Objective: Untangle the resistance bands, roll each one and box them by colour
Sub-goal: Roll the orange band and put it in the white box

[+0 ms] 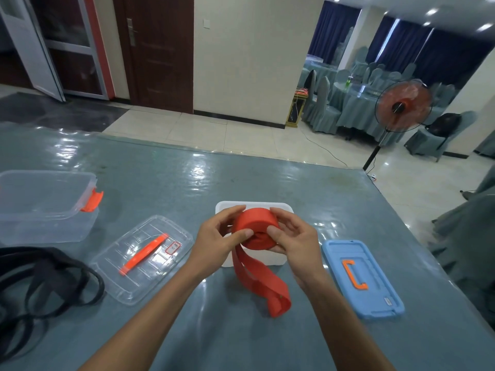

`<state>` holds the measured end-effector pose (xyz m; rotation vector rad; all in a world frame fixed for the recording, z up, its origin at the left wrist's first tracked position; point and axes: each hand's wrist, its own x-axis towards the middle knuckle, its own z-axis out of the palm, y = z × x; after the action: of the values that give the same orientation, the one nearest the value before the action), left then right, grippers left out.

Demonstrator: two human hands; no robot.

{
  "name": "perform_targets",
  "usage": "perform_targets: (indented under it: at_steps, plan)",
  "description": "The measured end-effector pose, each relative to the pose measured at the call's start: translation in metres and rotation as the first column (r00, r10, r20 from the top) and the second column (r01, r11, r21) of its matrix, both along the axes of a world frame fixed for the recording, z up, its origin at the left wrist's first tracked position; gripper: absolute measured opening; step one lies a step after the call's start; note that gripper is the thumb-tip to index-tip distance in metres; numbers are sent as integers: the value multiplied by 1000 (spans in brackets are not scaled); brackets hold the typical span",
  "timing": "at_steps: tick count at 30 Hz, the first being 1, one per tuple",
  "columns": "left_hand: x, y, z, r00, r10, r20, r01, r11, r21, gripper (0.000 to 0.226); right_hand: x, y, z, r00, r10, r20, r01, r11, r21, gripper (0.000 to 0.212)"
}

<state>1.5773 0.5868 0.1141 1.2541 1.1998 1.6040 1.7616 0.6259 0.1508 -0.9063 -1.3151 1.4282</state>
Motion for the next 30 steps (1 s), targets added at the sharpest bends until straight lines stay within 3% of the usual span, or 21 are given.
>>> perform_targets:
  at_steps: [3,5,7,9,11,13,15,17,20,21,23,25,26,28,30]
  plan:
    - [3,1,-2,999,-3,52,2,1000,13,52,-9,-7,-10,976,-32,-214,-4,986,-169,33]
    - [1,1,-3,998,-5,60,6,1000,-12,51,-14,-12,-12,982,-21,-188,-12,986,-169,35]
    - [-4,0,-4,999,-32,34,33,999,-36,49,-11,-14,-12,999,-26,45,26,1000,3,40]
    - [-9,-1,-2,998,-56,16,57,997,-52,49,-6,-11,-11,935,-90,343,1,968,251,46]
    - [-11,1,2,998,-68,4,68,997,-47,53,-2,-6,-10,898,-112,424,-40,941,335,48]
    - [-9,2,6,998,-68,10,68,997,-25,55,0,-2,-6,954,-68,291,-12,964,265,46]
    - [-3,1,7,999,-38,8,38,999,6,56,-1,-1,-5,999,-24,29,21,997,72,39]
    - [7,-1,7,1000,-5,-21,5,1000,29,56,-7,-5,-7,986,-27,-162,10,994,-110,34]
    - [14,-3,6,998,29,-63,-26,999,37,55,-15,-11,-14,965,-46,-260,-12,976,-218,35]
    - [11,-3,5,997,22,-75,-20,999,26,55,-15,-13,-14,973,-40,-228,-6,980,-197,33]
    - [5,-4,3,993,-32,-113,31,999,-8,55,-11,-13,-11,999,-47,16,47,999,6,32]
    - [1,-4,2,985,-109,-135,104,994,-40,54,-3,-8,-9,947,-65,314,-21,965,262,39]
    - [2,-4,2,982,-129,-137,124,991,-48,54,-1,-5,-7,918,-60,392,-75,944,320,42]
    - [5,-3,3,983,-126,-135,121,992,-43,56,2,2,-2,908,-30,418,-118,939,324,43]
    - [8,-2,4,989,-101,-112,98,995,-32,57,3,5,0,941,-31,336,-67,959,275,44]
